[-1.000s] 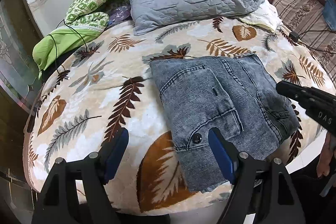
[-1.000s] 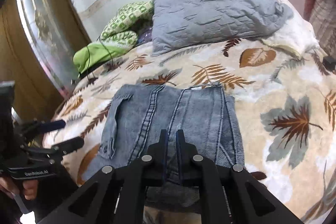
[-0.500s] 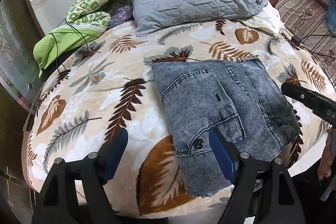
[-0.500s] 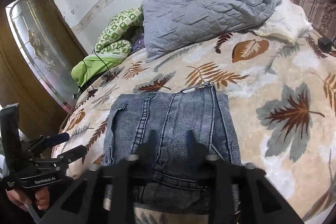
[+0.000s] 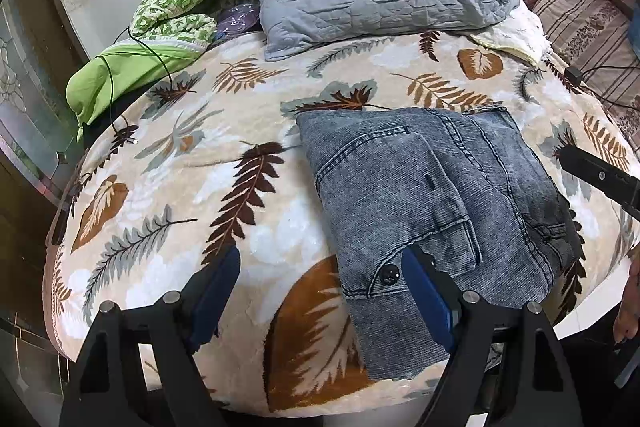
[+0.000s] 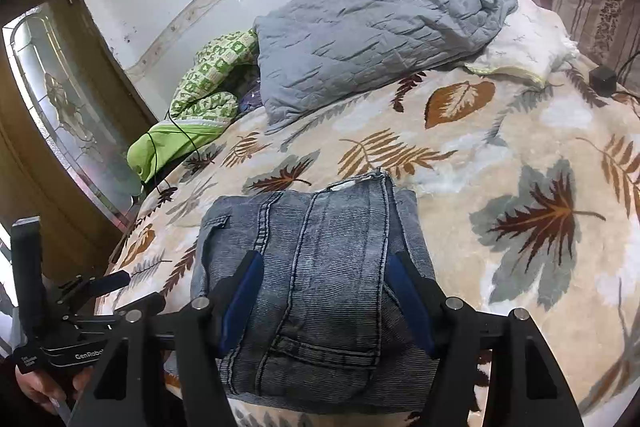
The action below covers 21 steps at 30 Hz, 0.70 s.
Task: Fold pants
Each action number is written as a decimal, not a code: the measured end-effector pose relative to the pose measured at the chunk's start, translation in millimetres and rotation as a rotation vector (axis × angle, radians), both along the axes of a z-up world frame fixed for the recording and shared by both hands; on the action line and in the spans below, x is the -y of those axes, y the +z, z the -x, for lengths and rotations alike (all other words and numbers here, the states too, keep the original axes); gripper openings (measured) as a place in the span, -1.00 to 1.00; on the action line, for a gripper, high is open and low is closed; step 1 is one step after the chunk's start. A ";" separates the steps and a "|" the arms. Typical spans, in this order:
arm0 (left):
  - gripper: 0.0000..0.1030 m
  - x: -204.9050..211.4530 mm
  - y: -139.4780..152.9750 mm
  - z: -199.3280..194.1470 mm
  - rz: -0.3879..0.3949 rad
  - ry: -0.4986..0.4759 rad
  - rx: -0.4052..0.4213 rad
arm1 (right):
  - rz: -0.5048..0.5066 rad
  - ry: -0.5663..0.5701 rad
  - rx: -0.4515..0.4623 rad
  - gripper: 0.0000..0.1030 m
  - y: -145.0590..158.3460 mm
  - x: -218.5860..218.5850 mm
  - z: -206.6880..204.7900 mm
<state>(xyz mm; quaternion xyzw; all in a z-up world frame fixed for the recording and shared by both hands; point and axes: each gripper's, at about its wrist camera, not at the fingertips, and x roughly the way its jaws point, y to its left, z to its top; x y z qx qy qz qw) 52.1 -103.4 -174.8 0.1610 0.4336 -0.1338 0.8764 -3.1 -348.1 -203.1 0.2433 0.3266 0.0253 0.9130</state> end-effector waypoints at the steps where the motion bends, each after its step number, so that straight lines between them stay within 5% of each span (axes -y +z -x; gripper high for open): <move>1: 0.62 -0.2 0.3 -0.1 0.002 0.001 0.000 | 0.000 -0.001 0.000 0.34 -0.2 -0.4 0.3; 21: 0.62 -0.7 1.0 -1.6 0.001 0.005 -0.001 | -0.006 -0.008 -0.002 0.34 -0.2 1.2 0.7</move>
